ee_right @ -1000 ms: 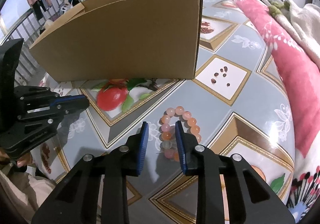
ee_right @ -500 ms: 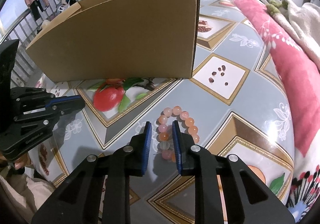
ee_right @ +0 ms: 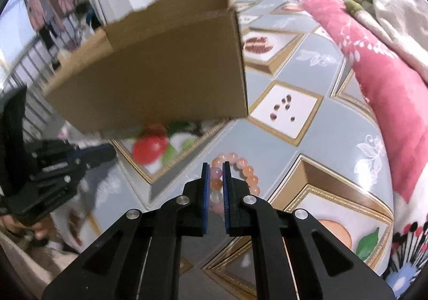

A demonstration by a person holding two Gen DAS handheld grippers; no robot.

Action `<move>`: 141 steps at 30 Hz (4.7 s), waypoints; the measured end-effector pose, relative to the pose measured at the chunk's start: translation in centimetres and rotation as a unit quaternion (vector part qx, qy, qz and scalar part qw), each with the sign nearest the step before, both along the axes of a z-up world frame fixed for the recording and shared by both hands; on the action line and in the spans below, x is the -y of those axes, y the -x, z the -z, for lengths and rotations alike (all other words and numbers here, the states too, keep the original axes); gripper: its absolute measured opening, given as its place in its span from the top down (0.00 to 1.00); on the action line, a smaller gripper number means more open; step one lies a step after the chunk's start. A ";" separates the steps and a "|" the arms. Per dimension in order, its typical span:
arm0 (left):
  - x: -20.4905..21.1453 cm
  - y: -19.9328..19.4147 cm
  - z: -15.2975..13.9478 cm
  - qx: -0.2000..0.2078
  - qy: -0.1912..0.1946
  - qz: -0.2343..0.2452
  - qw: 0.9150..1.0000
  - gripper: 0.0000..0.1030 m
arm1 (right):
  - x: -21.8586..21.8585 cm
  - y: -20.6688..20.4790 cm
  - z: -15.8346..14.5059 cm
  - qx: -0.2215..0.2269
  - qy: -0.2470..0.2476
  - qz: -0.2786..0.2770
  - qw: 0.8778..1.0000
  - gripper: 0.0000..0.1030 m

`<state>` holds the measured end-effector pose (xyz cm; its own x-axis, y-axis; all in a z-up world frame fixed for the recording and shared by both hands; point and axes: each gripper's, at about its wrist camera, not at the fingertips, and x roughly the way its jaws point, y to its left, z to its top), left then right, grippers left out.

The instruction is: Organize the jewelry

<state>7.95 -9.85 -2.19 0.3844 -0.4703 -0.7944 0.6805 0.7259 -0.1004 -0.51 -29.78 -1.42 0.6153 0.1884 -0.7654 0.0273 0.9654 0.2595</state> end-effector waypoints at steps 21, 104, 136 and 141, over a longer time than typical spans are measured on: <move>-7.7 -5.7 -12.5 0.067 0.118 -0.065 0.989 0.98 | 0.1 -6.0 -13.5 0.197 -0.115 -0.093 0.969 0.93; -15.8 -2.7 -5.4 -0.123 0.263 -0.202 0.935 0.21 | 2.4 -3.1 -5.0 -0.031 -0.106 0.022 0.994 0.55; -12.2 10.2 -10.7 0.166 0.012 -0.334 0.928 0.05 | -8.2 7.5 -7.2 0.087 0.101 0.023 0.991 0.09; -11.4 8.9 -9.1 0.118 -0.008 -0.339 0.933 0.05 | -8.9 6.9 -6.6 0.071 0.112 0.039 0.990 0.08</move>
<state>-0.92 1.55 6.88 0.7546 -0.0435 -0.6547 0.0651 0.9978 0.0088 -7.44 -20.86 5.15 0.7253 -0.0277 -0.6879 0.0822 0.9955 0.0465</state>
